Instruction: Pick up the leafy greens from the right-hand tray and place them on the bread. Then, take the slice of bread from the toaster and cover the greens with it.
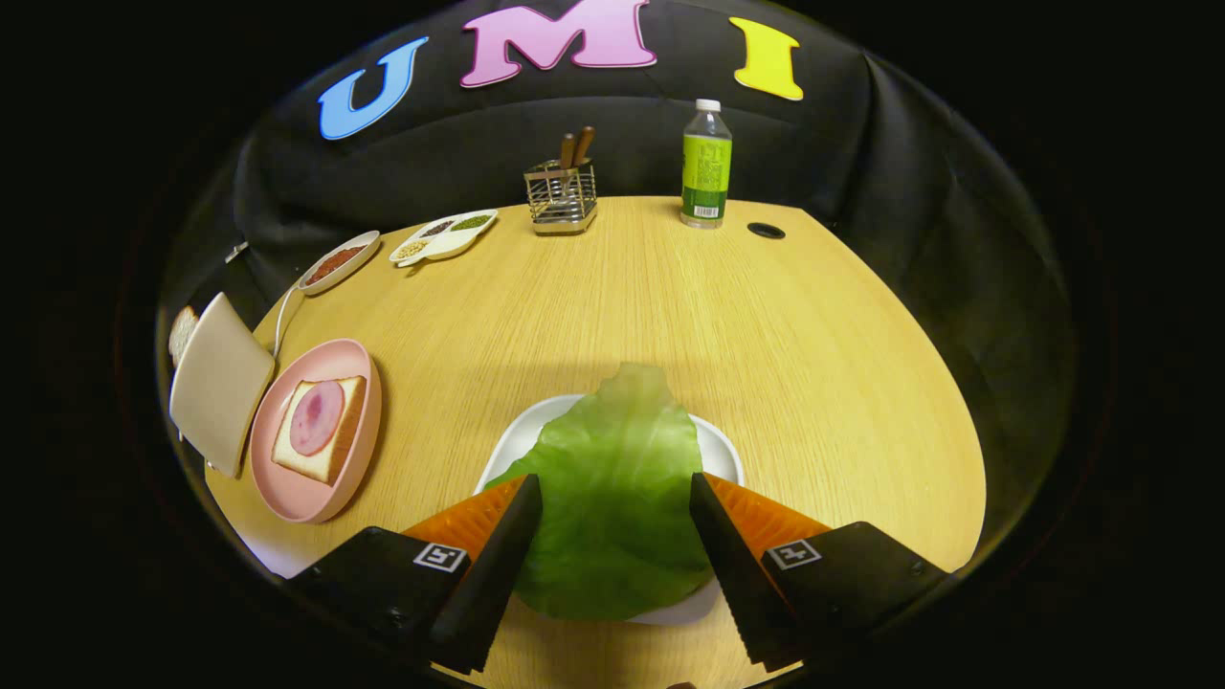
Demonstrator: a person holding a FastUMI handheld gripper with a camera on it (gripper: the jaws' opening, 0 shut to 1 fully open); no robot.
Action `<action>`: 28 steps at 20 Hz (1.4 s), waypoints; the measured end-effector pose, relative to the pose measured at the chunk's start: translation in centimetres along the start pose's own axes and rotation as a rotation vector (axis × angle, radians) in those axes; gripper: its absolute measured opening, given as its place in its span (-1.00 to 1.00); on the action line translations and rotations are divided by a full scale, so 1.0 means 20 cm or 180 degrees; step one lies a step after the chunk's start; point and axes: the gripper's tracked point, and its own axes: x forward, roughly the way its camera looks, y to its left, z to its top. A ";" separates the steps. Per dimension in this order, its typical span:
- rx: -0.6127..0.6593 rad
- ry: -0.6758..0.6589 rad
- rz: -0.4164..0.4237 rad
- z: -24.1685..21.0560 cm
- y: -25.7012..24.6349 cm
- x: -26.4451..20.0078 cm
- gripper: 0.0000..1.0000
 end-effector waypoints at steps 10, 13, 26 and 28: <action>-0.0331 0.0020 0.0078 -0.02 0.06 -0.02 0.25; -0.0337 0.0044 0.0098 -0.02 0.04 -0.01 0.01; -0.0273 -0.0100 0.0182 0.15 0.03 -0.12 -0.89; -0.0251 -0.0113 0.0193 0.19 0.05 -0.18 -0.89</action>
